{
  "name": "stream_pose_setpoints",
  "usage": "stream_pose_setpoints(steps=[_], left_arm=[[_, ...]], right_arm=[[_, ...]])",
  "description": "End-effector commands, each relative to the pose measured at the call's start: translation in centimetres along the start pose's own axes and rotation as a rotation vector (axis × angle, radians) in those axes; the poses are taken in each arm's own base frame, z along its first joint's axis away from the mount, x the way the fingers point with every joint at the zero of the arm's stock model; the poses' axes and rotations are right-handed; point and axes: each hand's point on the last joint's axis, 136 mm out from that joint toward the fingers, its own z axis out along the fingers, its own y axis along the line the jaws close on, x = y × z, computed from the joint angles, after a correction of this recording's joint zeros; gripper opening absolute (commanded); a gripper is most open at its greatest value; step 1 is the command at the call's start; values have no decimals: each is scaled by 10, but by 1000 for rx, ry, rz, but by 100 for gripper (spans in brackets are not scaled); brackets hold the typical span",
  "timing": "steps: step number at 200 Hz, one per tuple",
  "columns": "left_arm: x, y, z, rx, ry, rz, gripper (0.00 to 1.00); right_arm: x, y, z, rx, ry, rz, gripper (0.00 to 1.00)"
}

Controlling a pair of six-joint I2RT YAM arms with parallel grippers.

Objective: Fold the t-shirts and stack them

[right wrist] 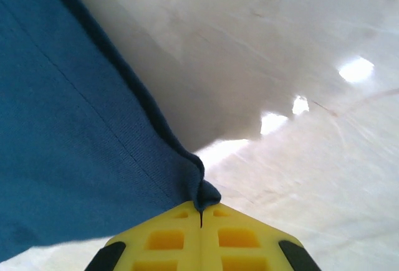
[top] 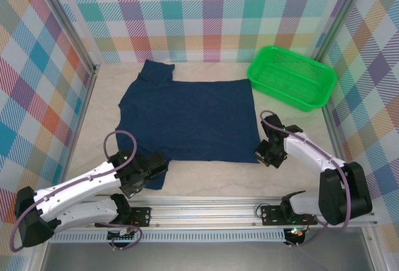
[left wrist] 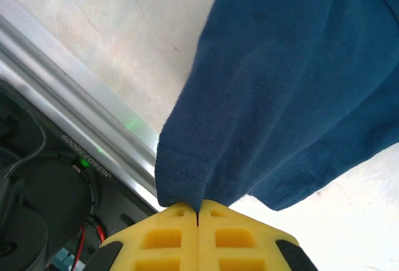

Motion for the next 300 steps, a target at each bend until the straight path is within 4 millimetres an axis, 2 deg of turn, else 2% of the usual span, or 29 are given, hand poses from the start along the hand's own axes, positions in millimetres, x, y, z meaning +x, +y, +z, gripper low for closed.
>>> stream_pose_setpoints(steps=[1, 37, 60, 85, 100, 115, 170, 192, 244, 300], left_arm=[[5, 9, -11, -45, 17, 9, 0], [12, 12, -16, -42, -14, 44, 0], [6, -2, -24, 19, -79, 50, 0], [-21, -31, -52, 121, -230, 58, 0], [-38, -43, -64, 132, -289, 58, 0], [-53, -51, -66, 135, -303, 35, 0], [-109, -116, -76, 320, -318, 107, 0], [-126, -136, -69, 330, -294, 124, 0], [-177, -160, -60, 294, -320, 83, 0], [-214, -166, -53, 230, -353, 69, 0]], right_arm=[[17, -31, -6, 94, 29, -4, 0], [30, -44, -15, 81, 43, -23, 0], [35, -47, -16, 78, 53, -28, 0], [29, -42, -19, 68, 36, -28, 0], [21, -34, -25, 64, 15, -35, 0], [13, -23, -27, 56, 9, -32, 0], [-18, 17, -29, 28, 13, -25, 0], [-28, 26, -29, 30, 5, -10, 0], [-54, 34, -29, 49, -27, 27, 0], [-78, 45, -26, 55, -41, 46, 0]])
